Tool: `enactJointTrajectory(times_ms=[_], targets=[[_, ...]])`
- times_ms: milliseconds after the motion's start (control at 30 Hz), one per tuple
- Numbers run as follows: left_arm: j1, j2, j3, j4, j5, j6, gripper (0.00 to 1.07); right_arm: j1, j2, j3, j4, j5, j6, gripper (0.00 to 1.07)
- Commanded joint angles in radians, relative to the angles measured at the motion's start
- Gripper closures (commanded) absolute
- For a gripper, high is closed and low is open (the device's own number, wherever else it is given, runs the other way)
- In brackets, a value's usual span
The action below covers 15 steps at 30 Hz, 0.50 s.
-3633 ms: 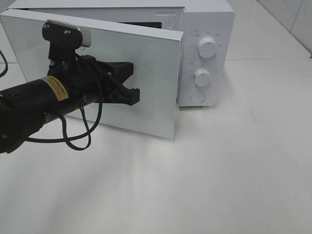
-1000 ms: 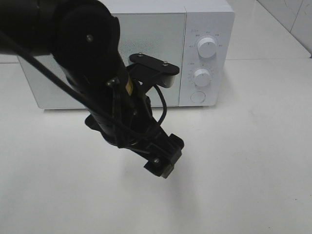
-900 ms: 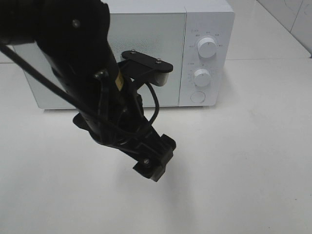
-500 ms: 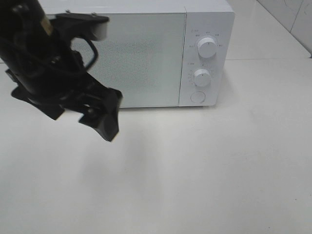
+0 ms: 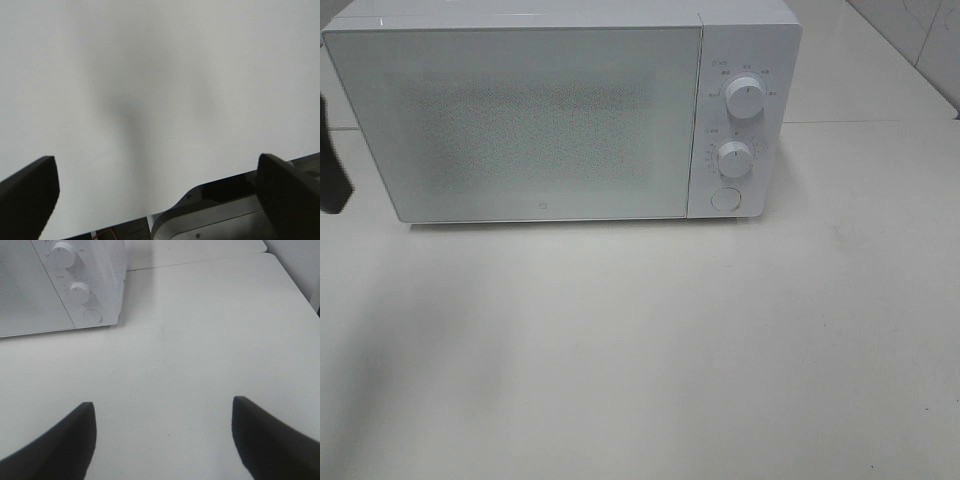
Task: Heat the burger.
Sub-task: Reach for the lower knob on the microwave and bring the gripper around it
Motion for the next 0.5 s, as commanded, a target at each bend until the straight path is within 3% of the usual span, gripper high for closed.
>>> enactJointTrajectory(times_ms=[33, 267, 500], targets=[[0.081, -0.085, 0.099, -0.019, 0.009, 0.017, 0.06, -0.006, -0.024, -0.001, 0.004, -0.006, -0.003, 0.37], [0.198, -0.254, 0.280, -0.017, -0.002, 0.035, 0.06, -0.006, -0.024, -0.001, 0.004, -0.006, -0.003, 0.37], [0.203, -0.444, 0.426, 0.004, -0.074, 0.047, 0.06, -0.006, -0.024, -0.001, 0.004, -0.006, -0.003, 0.37]])
